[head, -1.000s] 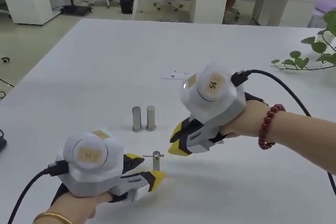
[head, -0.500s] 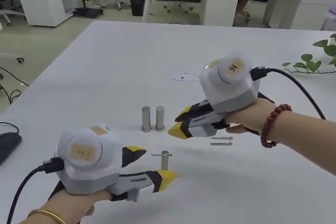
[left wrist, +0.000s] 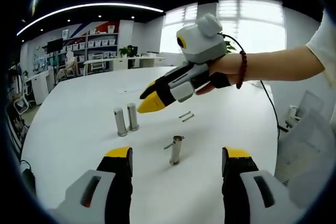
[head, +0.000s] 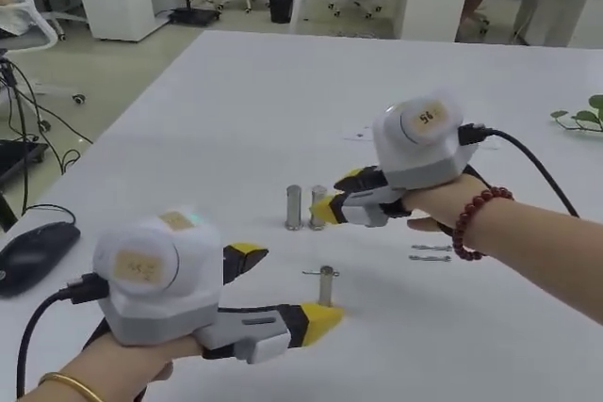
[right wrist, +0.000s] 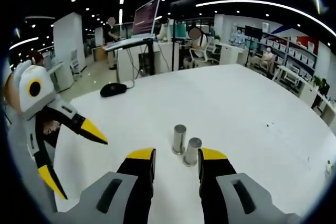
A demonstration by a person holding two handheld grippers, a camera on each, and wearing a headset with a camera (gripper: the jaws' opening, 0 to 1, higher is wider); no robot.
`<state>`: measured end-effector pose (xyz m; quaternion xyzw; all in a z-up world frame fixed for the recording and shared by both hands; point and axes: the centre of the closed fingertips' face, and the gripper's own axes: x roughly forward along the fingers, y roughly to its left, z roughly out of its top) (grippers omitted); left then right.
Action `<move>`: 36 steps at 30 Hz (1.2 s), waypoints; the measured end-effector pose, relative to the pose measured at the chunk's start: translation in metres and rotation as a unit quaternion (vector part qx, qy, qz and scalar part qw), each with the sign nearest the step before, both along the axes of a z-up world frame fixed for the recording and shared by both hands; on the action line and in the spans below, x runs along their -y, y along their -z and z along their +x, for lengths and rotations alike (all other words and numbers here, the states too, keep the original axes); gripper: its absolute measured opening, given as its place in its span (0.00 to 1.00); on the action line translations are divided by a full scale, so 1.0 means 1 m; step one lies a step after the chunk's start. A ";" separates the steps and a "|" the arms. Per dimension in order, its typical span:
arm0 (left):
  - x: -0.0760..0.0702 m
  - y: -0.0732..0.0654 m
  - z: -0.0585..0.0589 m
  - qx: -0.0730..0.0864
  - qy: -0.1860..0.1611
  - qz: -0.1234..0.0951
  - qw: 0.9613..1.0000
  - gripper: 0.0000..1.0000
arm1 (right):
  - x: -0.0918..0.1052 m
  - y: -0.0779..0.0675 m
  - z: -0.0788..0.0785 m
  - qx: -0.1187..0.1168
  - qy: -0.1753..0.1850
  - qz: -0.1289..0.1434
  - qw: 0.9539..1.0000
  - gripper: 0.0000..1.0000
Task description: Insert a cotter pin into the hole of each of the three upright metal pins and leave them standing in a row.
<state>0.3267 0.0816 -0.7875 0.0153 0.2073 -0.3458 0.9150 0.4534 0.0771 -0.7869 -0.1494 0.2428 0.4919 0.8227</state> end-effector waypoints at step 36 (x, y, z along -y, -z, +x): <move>-0.009 -0.007 -0.009 0.006 -0.009 -0.001 1.000 0.75 | -0.020 0.032 0.027 -0.004 0.034 0.037 0.999 0.16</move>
